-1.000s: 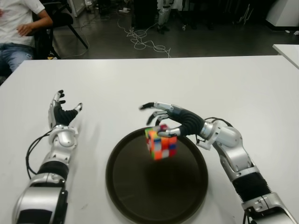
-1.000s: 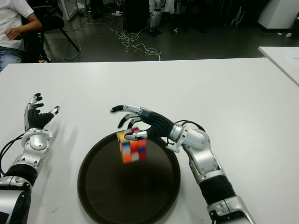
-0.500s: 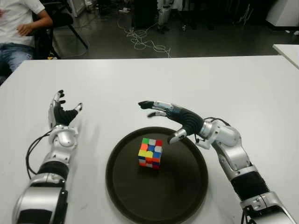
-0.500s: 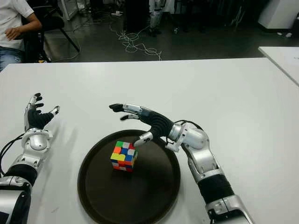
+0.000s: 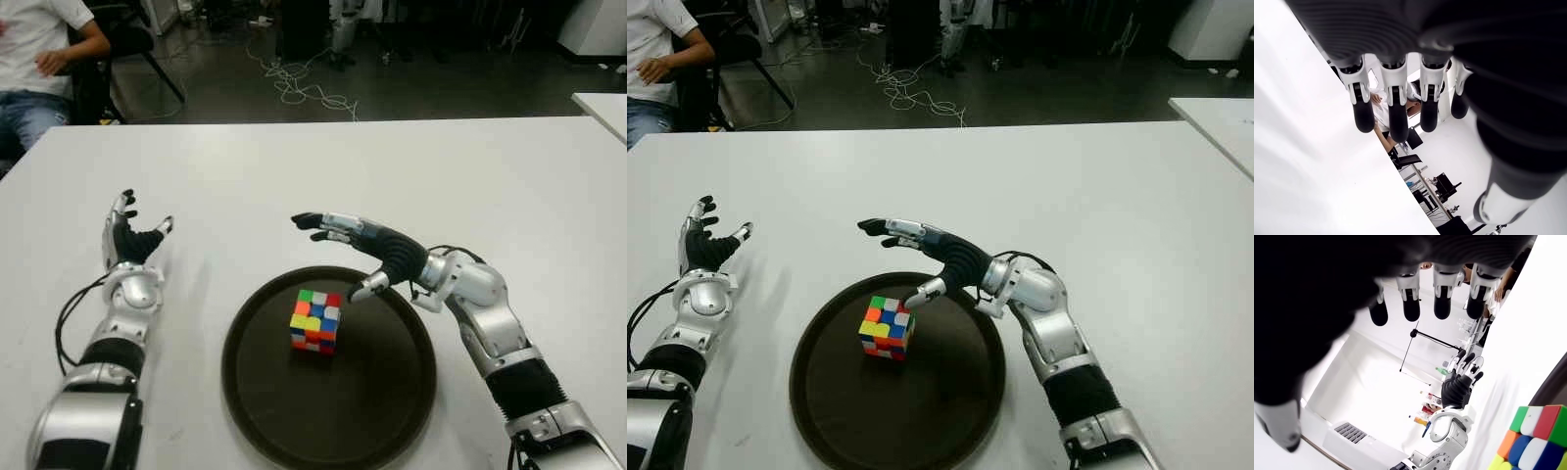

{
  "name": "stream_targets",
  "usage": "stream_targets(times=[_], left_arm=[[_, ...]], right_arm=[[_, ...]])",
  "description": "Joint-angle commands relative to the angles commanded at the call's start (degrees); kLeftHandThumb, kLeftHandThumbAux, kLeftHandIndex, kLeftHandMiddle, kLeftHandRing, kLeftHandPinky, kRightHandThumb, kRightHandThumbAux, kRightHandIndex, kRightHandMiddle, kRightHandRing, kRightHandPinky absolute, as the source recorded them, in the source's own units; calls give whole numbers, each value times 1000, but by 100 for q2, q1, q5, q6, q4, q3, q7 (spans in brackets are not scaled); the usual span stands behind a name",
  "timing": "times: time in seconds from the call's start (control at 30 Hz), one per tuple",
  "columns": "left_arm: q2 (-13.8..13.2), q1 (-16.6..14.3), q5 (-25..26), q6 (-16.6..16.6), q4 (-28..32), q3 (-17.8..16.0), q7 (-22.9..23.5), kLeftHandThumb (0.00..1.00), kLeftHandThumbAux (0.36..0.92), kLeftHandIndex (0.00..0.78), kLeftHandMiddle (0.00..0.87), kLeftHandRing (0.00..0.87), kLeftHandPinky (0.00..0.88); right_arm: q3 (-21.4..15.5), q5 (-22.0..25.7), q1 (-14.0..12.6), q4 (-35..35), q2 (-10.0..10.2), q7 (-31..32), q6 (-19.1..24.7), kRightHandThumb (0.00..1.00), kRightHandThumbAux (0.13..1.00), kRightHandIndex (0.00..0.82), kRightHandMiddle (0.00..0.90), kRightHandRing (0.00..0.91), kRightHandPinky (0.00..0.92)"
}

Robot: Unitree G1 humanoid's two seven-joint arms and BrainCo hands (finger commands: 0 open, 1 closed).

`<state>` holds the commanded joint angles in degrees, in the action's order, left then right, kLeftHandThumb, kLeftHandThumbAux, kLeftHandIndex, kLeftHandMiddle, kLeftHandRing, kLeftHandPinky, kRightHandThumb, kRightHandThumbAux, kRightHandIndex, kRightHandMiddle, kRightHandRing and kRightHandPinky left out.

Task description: Pick up the Rubik's Cube and put it in the plate

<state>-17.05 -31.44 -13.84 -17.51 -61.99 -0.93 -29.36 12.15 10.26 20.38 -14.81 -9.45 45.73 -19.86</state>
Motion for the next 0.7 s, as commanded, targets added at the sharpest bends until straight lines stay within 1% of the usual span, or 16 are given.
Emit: stream_targets(times=[0.3, 0.37, 0.53, 0.7], left_arm=[[-7, -2, -10, 27, -5, 8, 20, 290, 758, 108, 156, 165, 182], [0, -8, -16, 26, -6, 13, 11, 295, 758, 112, 159, 165, 176], [16, -3, -22, 25, -6, 17, -11, 297, 761, 110, 163, 167, 173], [28, -12, -6, 43, -3, 5, -20, 286, 755, 103, 160, 167, 181]], right_arm=[[-11, -80, -8, -47, 7, -106, -140, 0, 624, 0, 0, 0, 0], [-23, -160, 35, -70, -43, -151, -186, 0, 620, 0, 0, 0, 0], [-65, -496, 167, -233, -121, -388, -523, 0, 590, 0, 0, 0, 0], [-132, -713, 243, -351, -169, -638, -752, 0, 610, 2, 8, 1, 5]])
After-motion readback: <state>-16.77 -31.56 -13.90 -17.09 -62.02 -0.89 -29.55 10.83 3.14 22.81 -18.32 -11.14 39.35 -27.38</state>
